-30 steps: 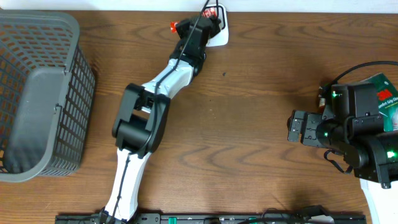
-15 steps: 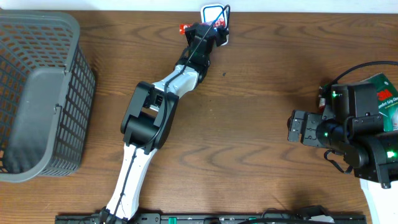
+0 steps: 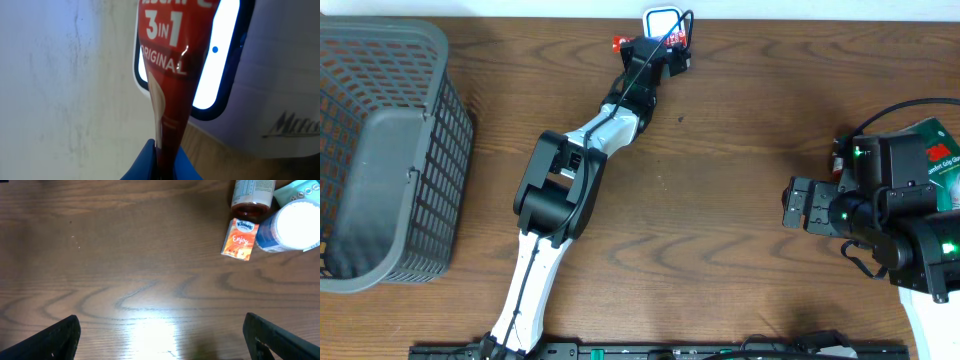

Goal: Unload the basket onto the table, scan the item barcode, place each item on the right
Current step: 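Carry the red packet with the left gripper to the white scanner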

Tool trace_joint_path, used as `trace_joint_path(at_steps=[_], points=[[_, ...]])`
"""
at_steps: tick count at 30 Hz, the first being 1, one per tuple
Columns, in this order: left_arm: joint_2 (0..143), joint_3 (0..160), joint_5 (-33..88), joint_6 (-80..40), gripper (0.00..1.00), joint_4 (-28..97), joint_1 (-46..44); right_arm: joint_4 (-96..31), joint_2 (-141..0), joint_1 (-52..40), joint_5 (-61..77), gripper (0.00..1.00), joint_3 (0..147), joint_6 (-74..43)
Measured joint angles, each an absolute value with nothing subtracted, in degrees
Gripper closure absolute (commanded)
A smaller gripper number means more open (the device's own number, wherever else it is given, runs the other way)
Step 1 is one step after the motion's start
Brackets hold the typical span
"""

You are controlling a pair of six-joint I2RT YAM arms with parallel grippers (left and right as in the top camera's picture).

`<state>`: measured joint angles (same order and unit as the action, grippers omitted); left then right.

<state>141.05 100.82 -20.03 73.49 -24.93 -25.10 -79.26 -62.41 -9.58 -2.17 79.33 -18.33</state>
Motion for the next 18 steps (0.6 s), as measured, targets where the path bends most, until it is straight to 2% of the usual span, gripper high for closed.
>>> trace_joint_path(at_steps=[18], points=[[141.5,100.8,-19.4,73.5,0.93,-25.6,-23.4,-79.3,-62.4,-9.6,-2.2,0.01,79.3,-18.3]])
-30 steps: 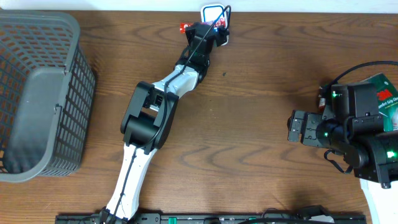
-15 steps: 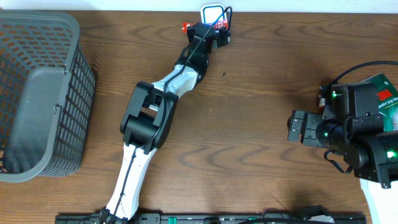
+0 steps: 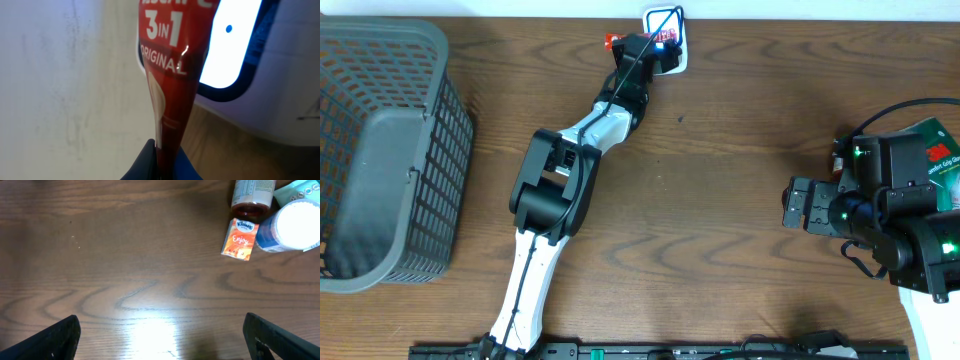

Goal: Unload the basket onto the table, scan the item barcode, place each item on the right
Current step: 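Carry the red packet with the left gripper to the white scanner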

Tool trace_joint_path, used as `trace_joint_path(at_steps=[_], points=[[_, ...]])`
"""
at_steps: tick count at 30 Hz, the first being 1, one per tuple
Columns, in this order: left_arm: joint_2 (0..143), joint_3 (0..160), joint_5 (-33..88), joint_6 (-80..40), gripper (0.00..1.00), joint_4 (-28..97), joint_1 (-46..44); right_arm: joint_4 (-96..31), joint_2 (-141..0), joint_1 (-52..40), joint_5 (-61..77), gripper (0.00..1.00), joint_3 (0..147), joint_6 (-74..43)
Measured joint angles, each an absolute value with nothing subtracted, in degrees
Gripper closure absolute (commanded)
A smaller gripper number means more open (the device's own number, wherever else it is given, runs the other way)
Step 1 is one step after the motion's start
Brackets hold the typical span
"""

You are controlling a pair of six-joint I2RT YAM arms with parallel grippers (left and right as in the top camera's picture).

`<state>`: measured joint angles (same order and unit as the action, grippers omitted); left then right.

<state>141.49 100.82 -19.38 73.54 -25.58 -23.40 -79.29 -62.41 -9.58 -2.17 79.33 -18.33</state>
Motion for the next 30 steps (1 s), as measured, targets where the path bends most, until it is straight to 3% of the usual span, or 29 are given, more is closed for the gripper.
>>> trace_joint_path(at_steps=[30], points=[[143.2,105.6,-21.2,73.1,0.93,-25.8,-23.5,-79.3,-62.4,-9.6,-2.2,0.01,79.3,-18.3]])
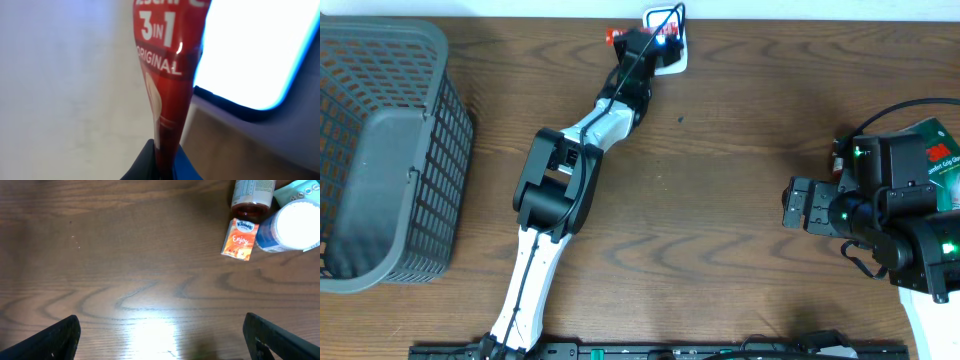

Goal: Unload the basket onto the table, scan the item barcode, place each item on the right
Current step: 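Carry the red packet with the left gripper to the white scanner, then move the packet right and drop it beside the tissue pack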

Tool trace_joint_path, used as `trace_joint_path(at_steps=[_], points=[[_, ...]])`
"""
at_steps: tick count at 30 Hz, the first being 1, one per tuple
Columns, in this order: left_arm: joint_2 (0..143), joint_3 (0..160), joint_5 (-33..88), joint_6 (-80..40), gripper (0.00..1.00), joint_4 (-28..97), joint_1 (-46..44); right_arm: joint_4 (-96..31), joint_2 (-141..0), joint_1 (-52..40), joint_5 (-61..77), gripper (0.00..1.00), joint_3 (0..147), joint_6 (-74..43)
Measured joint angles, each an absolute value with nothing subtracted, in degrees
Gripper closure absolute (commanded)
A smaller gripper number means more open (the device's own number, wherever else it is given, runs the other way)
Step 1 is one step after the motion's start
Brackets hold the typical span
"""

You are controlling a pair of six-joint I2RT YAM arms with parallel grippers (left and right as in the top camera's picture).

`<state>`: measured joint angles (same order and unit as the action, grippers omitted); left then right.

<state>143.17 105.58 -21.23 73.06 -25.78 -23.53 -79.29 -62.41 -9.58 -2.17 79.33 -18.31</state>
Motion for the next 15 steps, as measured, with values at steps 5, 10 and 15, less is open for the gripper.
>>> trace_joint_path(at_steps=[5,10,15], points=[[140.6,107.2,-22.2,68.6,0.93,-17.9,-24.0,-79.3,-62.4,-9.6,-2.2,0.01,79.3,-18.2],[133.2,107.2,-22.4,61.8,0.93,-3.7,-25.2,-79.3,-62.4,-9.6,-2.2,0.01,79.3,-18.2],[120.5,107.5,-22.3,51.1,0.93,12.8,-27.6,-79.3,-62.4,-9.6,-2.2,0.01,79.3,-18.2]])
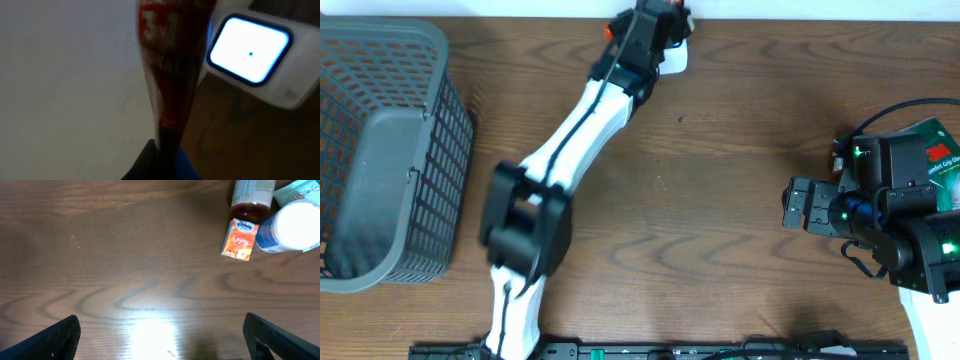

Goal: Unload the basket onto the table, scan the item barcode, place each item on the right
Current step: 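Move the packet right and drop it beside the tissue pack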

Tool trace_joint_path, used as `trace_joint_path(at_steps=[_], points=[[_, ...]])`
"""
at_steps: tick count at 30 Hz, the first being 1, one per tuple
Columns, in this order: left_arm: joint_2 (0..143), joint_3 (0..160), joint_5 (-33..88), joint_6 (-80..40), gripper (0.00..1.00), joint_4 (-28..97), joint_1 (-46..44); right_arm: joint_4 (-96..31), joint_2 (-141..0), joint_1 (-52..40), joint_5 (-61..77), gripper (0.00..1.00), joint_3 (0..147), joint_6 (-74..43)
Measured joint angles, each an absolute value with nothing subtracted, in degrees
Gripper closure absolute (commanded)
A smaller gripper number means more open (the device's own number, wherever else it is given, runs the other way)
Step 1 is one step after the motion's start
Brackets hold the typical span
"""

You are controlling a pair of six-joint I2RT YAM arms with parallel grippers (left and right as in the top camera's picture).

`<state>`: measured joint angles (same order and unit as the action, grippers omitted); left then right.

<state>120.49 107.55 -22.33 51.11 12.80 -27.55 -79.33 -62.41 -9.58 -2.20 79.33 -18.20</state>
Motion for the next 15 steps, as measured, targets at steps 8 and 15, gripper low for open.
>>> trace_joint_path(at_steps=[8,15], points=[[105.7,109.3,-4.7,24.0,0.92,34.5,-31.3,-79.3,-62.4,-9.6,-2.2,0.01,79.3,-18.2],[107.2,107.0,17.0,3.9,0.93,36.8,-31.8,-79.3,-62.4,-9.6,-2.2,0.01,79.3,-18.2]])
